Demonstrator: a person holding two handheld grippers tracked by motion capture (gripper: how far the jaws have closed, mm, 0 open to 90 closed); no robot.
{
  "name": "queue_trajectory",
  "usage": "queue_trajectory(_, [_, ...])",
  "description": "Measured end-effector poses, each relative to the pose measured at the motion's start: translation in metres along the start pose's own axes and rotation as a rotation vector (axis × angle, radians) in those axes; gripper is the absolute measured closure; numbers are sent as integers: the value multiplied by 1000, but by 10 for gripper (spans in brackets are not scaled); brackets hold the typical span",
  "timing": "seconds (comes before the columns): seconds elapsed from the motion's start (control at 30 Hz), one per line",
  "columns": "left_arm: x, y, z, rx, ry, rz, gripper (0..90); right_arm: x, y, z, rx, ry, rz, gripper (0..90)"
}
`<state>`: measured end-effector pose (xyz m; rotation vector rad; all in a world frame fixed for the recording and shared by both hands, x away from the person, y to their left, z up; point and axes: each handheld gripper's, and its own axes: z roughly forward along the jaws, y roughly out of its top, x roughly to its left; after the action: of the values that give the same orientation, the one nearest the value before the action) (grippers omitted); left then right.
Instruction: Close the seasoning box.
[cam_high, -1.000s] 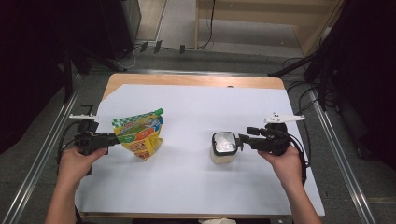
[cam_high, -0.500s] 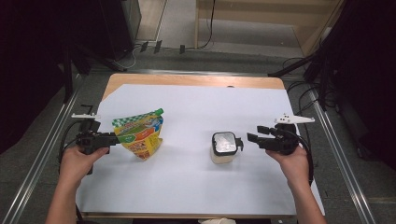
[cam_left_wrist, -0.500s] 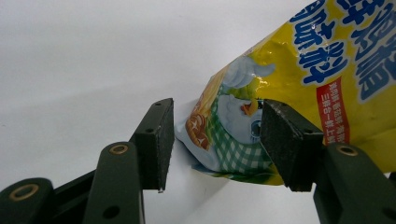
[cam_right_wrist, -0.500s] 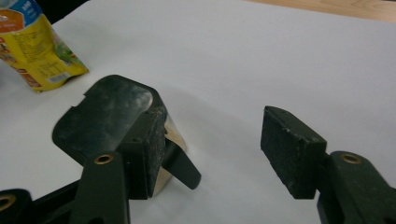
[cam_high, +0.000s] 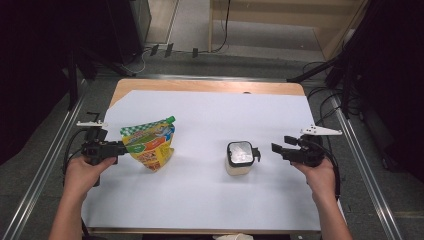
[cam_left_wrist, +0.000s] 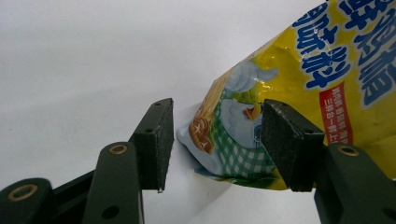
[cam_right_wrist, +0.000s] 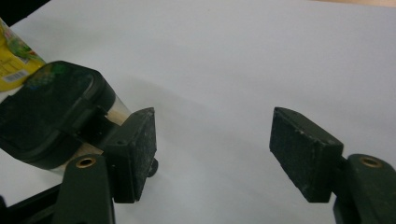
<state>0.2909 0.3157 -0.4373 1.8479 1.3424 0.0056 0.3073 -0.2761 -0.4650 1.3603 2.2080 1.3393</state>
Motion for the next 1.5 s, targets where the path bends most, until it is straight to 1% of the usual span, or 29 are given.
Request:
queue_trajectory(0.17, [1,0,1,-1,5,-3,448,-6,-7,2,2,-32,-5,304])
queue_trajectory(0.33, [3,1,2,-5,1,-7,442,-10,-12,5,14,-36,8,297])
queue_trajectory(0.4, [3,1,2,-5,1,-8,440,-10,-13,6,23,-42,5,296])
queue_trajectory(0.67, [3,1,3,-3,-3,-12,432,-9,-17,11,44,-40,6,285])
queue_trajectory(0.8, [3,1,2,-3,-4,-12,429,-9,-18,13,46,-42,-3,285])
queue_trajectory(1.5, [4,1,1,-4,-6,-15,410,-7,-18,15,55,-46,-13,285])
